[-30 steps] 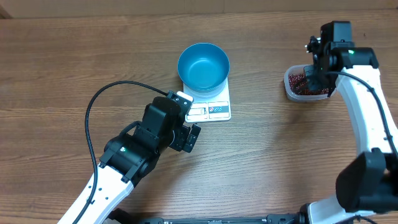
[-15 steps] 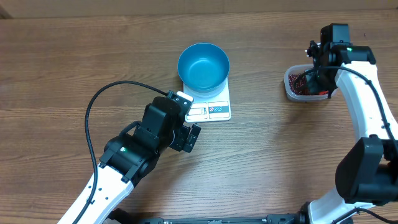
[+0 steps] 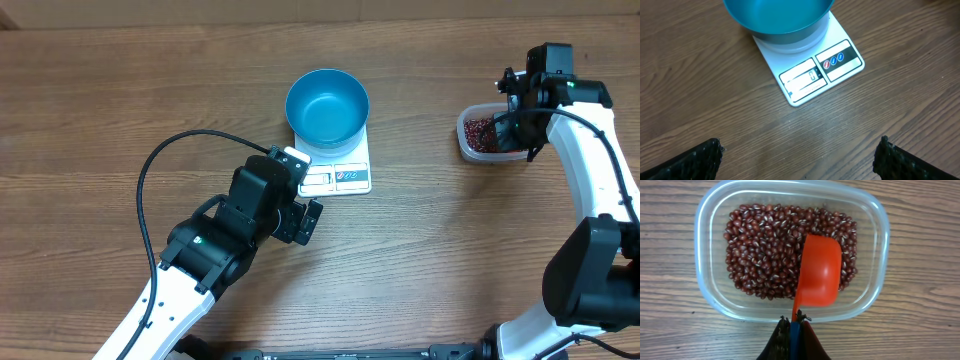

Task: Scoop item into bowl and weigh 150g on scale
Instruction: 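Move the held red cup with the right gripper over the bean tub, then dip the red cup into the beans and scoop with the right gripper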

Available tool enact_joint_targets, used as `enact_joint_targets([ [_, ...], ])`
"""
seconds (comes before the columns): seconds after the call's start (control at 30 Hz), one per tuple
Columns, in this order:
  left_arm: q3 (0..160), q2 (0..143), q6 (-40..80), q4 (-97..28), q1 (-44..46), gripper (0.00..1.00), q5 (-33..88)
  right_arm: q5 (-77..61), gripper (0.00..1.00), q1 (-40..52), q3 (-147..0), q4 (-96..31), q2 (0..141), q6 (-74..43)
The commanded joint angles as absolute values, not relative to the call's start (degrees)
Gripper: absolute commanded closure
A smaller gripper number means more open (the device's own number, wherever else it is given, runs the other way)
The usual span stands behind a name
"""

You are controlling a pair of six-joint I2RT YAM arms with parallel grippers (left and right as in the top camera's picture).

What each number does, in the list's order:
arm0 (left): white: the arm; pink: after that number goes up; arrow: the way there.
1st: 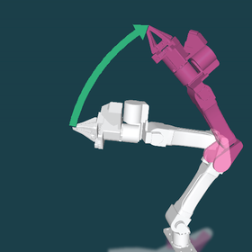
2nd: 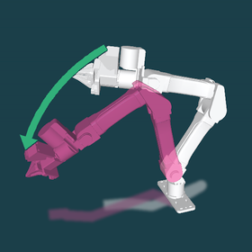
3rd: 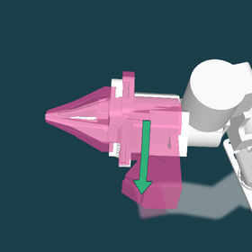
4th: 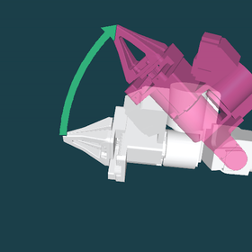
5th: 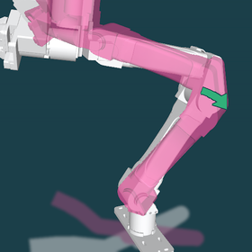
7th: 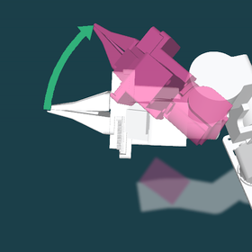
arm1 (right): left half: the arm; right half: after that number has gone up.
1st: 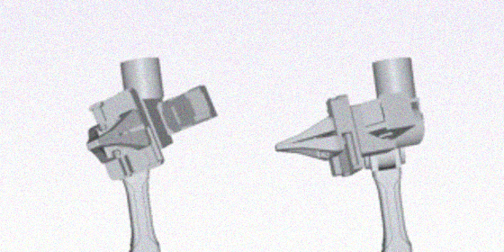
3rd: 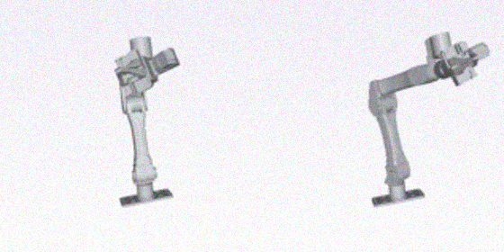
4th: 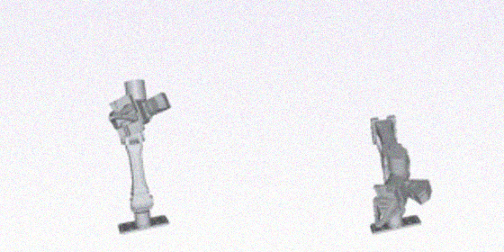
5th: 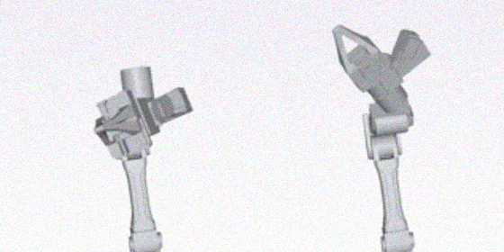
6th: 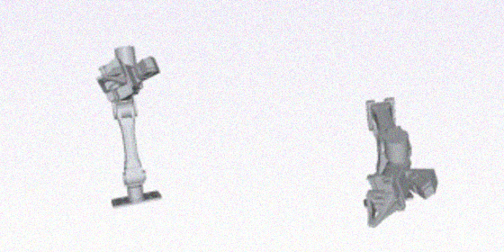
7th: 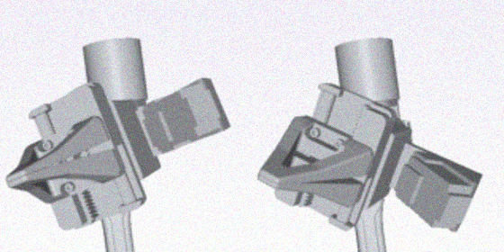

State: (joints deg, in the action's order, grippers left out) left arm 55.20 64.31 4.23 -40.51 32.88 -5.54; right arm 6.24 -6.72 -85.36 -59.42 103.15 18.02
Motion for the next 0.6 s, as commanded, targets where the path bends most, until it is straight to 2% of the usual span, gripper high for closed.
enact_joint_targets([
  [0.0, 55.2, 64.4, 3.2, -40.3, 32.6, 0.0, -4.8, 3.9, 0.96, -6.9, -84.6, -59.2, 103.3, 18.1],
  [0.57, 55.2, 64.4, 3.2, -40.3, 32.6, 0.0, -4.8, -6.5, 0.96, -9.9, -82.9, -58.1, 105.1, 18.3],
])
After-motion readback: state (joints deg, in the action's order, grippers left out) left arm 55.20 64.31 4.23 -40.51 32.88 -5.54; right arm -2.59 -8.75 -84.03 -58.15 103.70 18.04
